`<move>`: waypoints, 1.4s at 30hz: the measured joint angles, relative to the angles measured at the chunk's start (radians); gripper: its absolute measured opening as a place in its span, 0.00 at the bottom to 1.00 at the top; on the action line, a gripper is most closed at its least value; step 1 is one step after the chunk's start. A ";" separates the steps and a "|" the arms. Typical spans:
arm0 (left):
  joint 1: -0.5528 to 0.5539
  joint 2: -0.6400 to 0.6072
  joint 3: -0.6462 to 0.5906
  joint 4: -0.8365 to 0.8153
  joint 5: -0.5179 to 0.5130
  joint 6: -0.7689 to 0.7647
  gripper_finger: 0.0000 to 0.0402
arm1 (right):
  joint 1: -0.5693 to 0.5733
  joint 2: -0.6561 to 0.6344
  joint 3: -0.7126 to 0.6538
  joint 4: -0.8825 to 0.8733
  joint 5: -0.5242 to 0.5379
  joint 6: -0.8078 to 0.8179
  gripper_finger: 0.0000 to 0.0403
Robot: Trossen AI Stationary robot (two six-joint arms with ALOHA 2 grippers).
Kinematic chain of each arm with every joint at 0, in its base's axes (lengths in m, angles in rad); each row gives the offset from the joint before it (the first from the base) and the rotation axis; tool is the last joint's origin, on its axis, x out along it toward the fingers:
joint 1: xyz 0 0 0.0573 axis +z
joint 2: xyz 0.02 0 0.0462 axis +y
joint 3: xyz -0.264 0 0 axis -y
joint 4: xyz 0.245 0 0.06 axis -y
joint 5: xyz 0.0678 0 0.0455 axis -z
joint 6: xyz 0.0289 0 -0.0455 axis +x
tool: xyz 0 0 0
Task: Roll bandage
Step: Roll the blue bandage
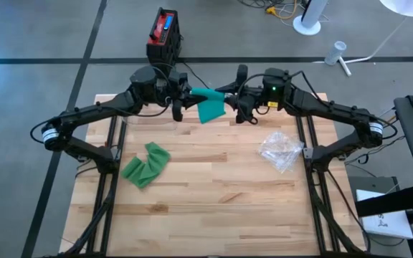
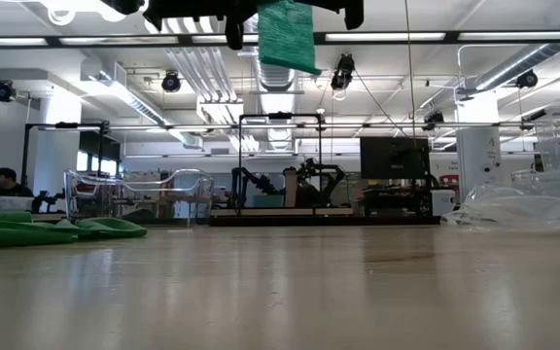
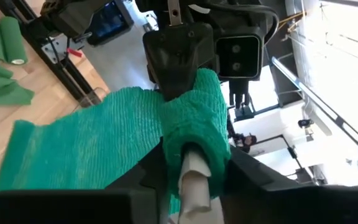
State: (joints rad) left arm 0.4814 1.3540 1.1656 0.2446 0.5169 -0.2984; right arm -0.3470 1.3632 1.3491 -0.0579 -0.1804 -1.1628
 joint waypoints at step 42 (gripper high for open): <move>-0.002 0.084 -0.125 0.124 -0.210 0.327 0.00 | -0.110 -0.085 0.105 -0.015 -0.211 1.025 0.08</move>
State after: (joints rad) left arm 0.4789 1.4376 1.0408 0.3688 0.3071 0.0284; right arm -0.4565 1.2785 1.4541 -0.0732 -0.3918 -0.1375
